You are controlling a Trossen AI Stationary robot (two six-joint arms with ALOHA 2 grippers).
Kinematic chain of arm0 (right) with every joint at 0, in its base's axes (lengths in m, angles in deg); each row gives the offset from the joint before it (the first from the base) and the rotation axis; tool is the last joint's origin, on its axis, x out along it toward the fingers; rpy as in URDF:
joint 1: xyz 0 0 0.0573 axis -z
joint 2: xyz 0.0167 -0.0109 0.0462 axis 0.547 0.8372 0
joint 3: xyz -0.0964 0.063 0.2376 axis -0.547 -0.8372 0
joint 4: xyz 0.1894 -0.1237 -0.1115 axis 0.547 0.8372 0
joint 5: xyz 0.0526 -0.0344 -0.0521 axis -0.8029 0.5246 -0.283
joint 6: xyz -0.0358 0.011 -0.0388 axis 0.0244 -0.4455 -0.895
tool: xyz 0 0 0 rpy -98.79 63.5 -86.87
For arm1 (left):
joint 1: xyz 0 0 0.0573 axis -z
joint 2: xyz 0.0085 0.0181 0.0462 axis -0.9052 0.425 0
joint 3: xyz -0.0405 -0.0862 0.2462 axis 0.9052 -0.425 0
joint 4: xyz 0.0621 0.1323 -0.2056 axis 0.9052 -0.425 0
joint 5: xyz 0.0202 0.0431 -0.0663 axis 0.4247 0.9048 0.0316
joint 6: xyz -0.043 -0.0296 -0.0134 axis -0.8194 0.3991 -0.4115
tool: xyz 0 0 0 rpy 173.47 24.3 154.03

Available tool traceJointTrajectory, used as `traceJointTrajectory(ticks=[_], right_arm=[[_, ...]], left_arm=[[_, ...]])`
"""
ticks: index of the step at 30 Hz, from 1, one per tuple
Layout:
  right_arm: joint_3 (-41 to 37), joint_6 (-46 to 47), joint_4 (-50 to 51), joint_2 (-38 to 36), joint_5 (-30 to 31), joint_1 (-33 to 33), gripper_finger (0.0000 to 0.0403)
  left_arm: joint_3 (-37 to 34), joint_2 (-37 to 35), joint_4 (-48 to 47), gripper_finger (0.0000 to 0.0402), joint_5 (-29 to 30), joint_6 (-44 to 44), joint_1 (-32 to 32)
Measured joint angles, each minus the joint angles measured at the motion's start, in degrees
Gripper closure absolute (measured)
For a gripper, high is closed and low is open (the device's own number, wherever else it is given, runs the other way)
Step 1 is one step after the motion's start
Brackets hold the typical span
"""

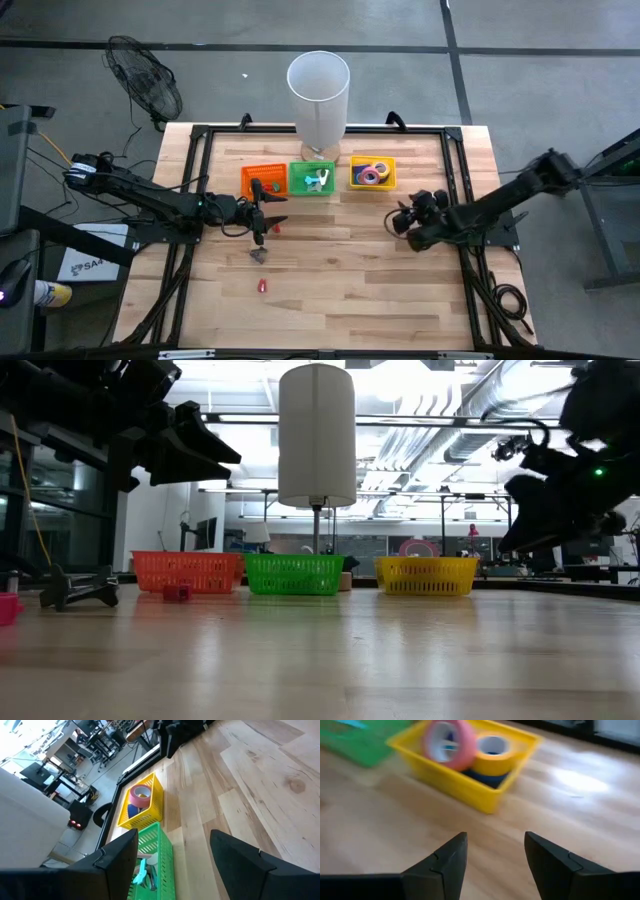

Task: Pick and place Stapler, Stapler remover, tape
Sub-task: Put the black staple remover into the green bin

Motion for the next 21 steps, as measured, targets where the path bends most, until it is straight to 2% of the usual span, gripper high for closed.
traceJointTrajectory(ticks=[3,7,10,12,21], right_arm=[[-7.03,-12.80,-15.83,-8.20,-3.19,0.48,0.0217],[-14.95,-31.56,-36.71,-17.62,-13.57,3.07,0.0217],[-18.38,-41.26,-46.28,-23.09,-19.50,5.38,0.0219],[-19.88,-45.40,-48.99,-26.04,-22.18,6.77,0.0219],[-19.86,-49.93,-42.73,-32.28,-29.04,10.64,0.0219]], left_arm=[[0.01,0.00,0.00,0.0159,-0.10,-0.05,0.00],[0.00,0.00,-0.03,0.0159,-0.30,-0.32,0.00],[0.02,0.00,-0.27,0.0159,-0.69,-0.44,0.00],[0.00,0.00,-0.25,0.0159,-0.69,-0.46,0.00],[0.02,0.02,-1.91,0.0159,-0.74,-0.46,0.00]])
